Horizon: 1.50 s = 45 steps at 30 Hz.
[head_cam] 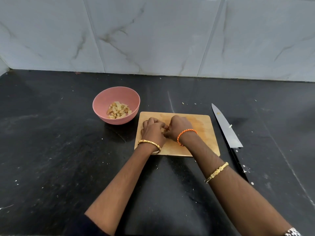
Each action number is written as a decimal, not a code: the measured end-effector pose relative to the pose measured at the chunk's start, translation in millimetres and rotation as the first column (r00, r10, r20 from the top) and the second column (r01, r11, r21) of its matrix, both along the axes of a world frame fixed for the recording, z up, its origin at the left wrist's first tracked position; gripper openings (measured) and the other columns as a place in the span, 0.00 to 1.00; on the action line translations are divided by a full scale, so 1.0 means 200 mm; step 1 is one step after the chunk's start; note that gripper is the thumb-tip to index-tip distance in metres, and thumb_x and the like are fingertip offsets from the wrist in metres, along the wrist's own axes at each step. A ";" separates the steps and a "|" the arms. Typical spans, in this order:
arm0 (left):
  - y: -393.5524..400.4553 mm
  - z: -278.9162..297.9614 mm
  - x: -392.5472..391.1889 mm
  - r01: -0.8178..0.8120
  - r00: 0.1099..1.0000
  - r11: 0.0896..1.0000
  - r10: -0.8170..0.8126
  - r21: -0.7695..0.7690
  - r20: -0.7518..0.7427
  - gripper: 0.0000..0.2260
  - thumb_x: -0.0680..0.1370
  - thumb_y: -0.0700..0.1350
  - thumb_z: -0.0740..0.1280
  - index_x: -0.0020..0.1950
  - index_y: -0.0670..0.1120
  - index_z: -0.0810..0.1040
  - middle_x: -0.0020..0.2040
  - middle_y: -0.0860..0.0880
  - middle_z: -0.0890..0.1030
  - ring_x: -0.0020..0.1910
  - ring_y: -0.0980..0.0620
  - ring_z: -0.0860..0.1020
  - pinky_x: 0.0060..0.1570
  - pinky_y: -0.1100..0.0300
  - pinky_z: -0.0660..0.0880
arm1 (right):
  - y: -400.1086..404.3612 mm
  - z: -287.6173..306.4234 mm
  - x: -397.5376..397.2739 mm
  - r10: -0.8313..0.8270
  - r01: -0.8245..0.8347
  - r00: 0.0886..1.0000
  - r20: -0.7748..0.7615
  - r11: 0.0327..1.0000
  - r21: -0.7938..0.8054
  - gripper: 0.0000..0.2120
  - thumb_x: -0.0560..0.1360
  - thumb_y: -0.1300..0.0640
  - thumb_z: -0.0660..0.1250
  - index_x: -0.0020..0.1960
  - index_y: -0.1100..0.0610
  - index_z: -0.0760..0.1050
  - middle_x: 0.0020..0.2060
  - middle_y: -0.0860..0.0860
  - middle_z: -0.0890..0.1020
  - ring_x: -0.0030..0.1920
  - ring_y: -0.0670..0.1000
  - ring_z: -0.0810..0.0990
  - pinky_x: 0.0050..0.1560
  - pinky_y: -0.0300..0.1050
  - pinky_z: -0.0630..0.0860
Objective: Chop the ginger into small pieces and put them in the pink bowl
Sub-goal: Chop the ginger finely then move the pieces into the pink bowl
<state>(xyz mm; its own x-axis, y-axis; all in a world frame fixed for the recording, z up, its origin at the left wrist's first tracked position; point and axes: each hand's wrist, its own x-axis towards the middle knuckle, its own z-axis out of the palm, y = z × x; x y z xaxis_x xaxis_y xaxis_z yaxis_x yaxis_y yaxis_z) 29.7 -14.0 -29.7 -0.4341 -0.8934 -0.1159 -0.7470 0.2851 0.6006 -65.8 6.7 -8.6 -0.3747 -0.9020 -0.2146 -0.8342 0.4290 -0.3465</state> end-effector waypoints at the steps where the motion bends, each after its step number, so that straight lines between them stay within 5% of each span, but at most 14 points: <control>1: 0.00 -0.01 0.00 0.007 1.000 1.000 -0.007 -0.031 0.014 0.13 0.75 0.37 0.64 0.57 0.49 0.77 0.63 0.48 0.68 0.65 0.47 0.62 0.64 0.53 0.64 | 0.01 -0.01 0.01 0.006 -0.006 1.000 -0.026 1.000 -0.021 0.11 0.72 0.54 0.72 0.47 0.61 0.76 0.44 0.57 0.80 0.42 0.54 0.75 0.42 0.45 0.74; 4: -0.01 -0.02 0.01 0.044 0.997 0.991 -0.036 -0.130 0.065 0.11 0.76 0.39 0.63 0.57 0.49 0.77 0.62 0.48 0.69 0.64 0.47 0.63 0.63 0.54 0.67 | 0.02 -0.01 0.01 0.003 -0.004 1.000 -0.018 0.998 -0.065 0.09 0.71 0.56 0.71 0.46 0.61 0.76 0.44 0.58 0.80 0.47 0.56 0.78 0.45 0.48 0.76; 8: -0.05 0.01 0.04 0.075 0.996 0.988 -0.067 -0.132 0.064 0.08 0.76 0.41 0.65 0.54 0.46 0.78 0.59 0.46 0.73 0.60 0.45 0.70 0.59 0.51 0.71 | 0.00 0.09 -0.01 -0.037 0.058 0.970 0.240 0.995 -0.081 0.07 0.68 0.59 0.74 0.43 0.62 0.80 0.38 0.56 0.82 0.40 0.52 0.79 0.43 0.44 0.78; 13: -0.15 0.22 0.17 -0.210 0.951 0.967 0.168 -0.143 -0.258 0.06 0.76 0.40 0.65 0.51 0.43 0.80 0.47 0.46 0.82 0.47 0.48 0.78 0.49 0.57 0.74 | -0.18 0.34 0.02 0.080 0.044 0.824 0.562 0.978 -0.203 0.04 0.70 0.65 0.73 0.38 0.60 0.79 0.38 0.56 0.83 0.42 0.52 0.83 0.51 0.48 0.81; 17: -0.32 0.36 0.34 -0.300 0.916 0.954 0.281 -0.022 -0.286 0.08 0.76 0.41 0.65 0.53 0.46 0.80 0.45 0.49 0.80 0.46 0.50 0.77 0.49 0.57 0.73 | -0.39 0.42 0.15 0.208 -0.122 0.844 0.495 0.972 -0.199 0.04 0.71 0.66 0.70 0.39 0.59 0.80 0.45 0.56 0.83 0.50 0.53 0.82 0.55 0.49 0.80; 24: -0.51 0.35 0.51 -0.382 0.915 0.922 0.368 -0.063 -0.166 0.06 0.75 0.40 0.67 0.50 0.44 0.82 0.50 0.46 0.82 0.44 0.53 0.75 0.47 0.63 0.70 | -0.63 0.39 0.32 0.302 -0.291 0.913 0.276 0.953 -0.083 0.14 0.74 0.66 0.65 0.59 0.59 0.78 0.56 0.55 0.78 0.52 0.54 0.78 0.51 0.42 0.77; 30: -0.54 0.28 0.51 -0.351 0.931 0.931 0.337 -0.094 -0.140 0.07 0.74 0.38 0.67 0.50 0.44 0.82 0.49 0.45 0.82 0.47 0.49 0.79 0.47 0.62 0.72 | -0.67 0.36 0.36 0.272 -0.220 0.942 0.197 0.943 -0.250 0.09 0.69 0.66 0.72 0.40 0.57 0.74 0.44 0.53 0.79 0.45 0.52 0.78 0.47 0.43 0.78; 33: -0.55 0.26 0.50 -0.383 0.916 0.915 0.357 -0.131 -0.182 0.11 0.74 0.37 0.67 0.56 0.42 0.79 0.51 0.45 0.81 0.50 0.49 0.79 0.51 0.59 0.74 | -0.67 0.34 0.37 0.271 -0.218 0.931 0.246 0.950 -0.223 0.06 0.71 0.66 0.70 0.47 0.59 0.77 0.45 0.54 0.78 0.46 0.52 0.77 0.45 0.41 0.76; 36: -0.56 0.23 0.48 -0.382 0.918 0.915 0.358 -0.133 -0.173 0.16 0.74 0.37 0.67 0.61 0.42 0.75 0.52 0.45 0.80 0.50 0.50 0.78 0.52 0.58 0.75 | -0.66 0.34 0.37 0.275 -0.242 0.922 0.273 0.959 -0.149 0.13 0.71 0.66 0.69 0.56 0.59 0.74 0.48 0.53 0.75 0.46 0.51 0.74 0.39 0.39 0.73; 41: -0.55 0.22 0.48 -0.434 0.888 0.885 0.391 -0.166 -0.240 0.17 0.73 0.35 0.66 0.62 0.42 0.73 0.51 0.44 0.80 0.48 0.50 0.78 0.48 0.61 0.73 | -0.64 0.33 0.39 0.262 -0.177 0.922 0.285 0.940 -0.293 0.10 0.70 0.68 0.70 0.37 0.56 0.73 0.41 0.53 0.78 0.46 0.52 0.77 0.44 0.41 0.74; 43: -0.53 0.23 0.48 -0.458 0.880 0.868 0.413 -0.190 -0.236 0.20 0.74 0.36 0.66 0.65 0.42 0.68 0.51 0.43 0.80 0.46 0.49 0.77 0.47 0.60 0.73 | -0.62 0.35 0.39 0.291 -0.242 0.921 0.259 0.948 -0.206 0.05 0.71 0.67 0.70 0.46 0.60 0.79 0.49 0.56 0.80 0.52 0.55 0.79 0.49 0.43 0.76; 45: -0.53 0.25 0.48 -0.464 0.881 0.864 0.426 -0.195 -0.207 0.24 0.73 0.36 0.67 0.67 0.42 0.64 0.52 0.41 0.79 0.47 0.47 0.78 0.50 0.57 0.75 | -0.61 0.35 0.40 0.329 -0.312 0.918 0.220 0.944 -0.108 0.14 0.71 0.69 0.69 0.56 0.61 0.79 0.57 0.56 0.79 0.58 0.56 0.77 0.54 0.45 0.76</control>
<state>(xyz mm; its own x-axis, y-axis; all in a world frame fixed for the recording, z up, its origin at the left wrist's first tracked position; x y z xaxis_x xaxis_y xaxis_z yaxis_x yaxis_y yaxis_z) 125.4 -119.2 19.6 0.0206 -0.9880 0.1529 -0.7326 0.0892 0.6748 14.6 -114.4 61.4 -0.0103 -0.9811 -0.1932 -0.8161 0.1199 -0.5653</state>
